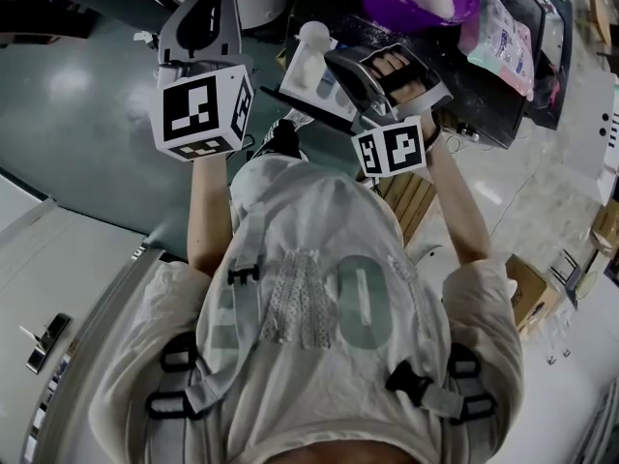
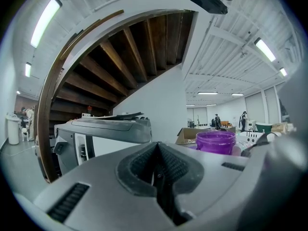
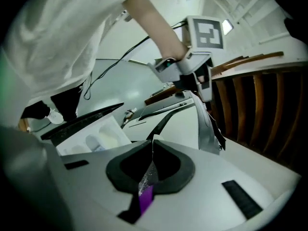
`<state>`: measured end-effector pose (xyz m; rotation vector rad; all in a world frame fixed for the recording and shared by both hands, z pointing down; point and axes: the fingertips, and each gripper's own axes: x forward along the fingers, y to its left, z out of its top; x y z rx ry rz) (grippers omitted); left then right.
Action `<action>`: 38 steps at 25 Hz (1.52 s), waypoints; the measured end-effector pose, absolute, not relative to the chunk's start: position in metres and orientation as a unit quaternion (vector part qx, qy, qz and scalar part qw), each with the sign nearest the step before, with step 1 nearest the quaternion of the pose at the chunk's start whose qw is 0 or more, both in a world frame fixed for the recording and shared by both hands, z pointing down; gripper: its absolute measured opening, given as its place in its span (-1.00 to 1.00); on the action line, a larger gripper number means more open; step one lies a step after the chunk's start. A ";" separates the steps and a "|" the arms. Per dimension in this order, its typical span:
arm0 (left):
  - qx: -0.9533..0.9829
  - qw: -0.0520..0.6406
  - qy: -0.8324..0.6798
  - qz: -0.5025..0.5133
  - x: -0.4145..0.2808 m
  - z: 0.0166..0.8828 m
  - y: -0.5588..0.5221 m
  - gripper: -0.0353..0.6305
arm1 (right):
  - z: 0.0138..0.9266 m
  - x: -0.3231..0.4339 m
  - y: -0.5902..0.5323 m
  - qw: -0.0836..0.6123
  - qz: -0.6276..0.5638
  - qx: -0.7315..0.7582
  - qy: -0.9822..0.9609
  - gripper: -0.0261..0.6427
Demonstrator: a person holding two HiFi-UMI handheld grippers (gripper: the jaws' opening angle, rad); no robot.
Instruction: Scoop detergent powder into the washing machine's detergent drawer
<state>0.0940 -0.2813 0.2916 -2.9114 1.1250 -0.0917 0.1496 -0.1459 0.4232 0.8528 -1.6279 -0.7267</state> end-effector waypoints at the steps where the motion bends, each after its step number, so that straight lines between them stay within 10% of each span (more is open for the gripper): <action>1: -0.933 0.010 0.359 -0.028 0.095 0.290 -0.281 -0.83 | 0.413 0.151 -0.152 0.538 -0.299 0.378 -0.691 -0.89; 23: -0.953 0.034 0.301 -0.002 0.139 0.260 -0.261 -0.83 | 0.236 0.218 -0.189 0.047 -0.098 0.746 -0.657 -0.89; 38: -0.961 0.032 0.272 0.019 0.160 0.249 -0.249 -0.83 | 0.249 0.245 -0.156 -0.031 -0.032 0.804 -0.594 -0.89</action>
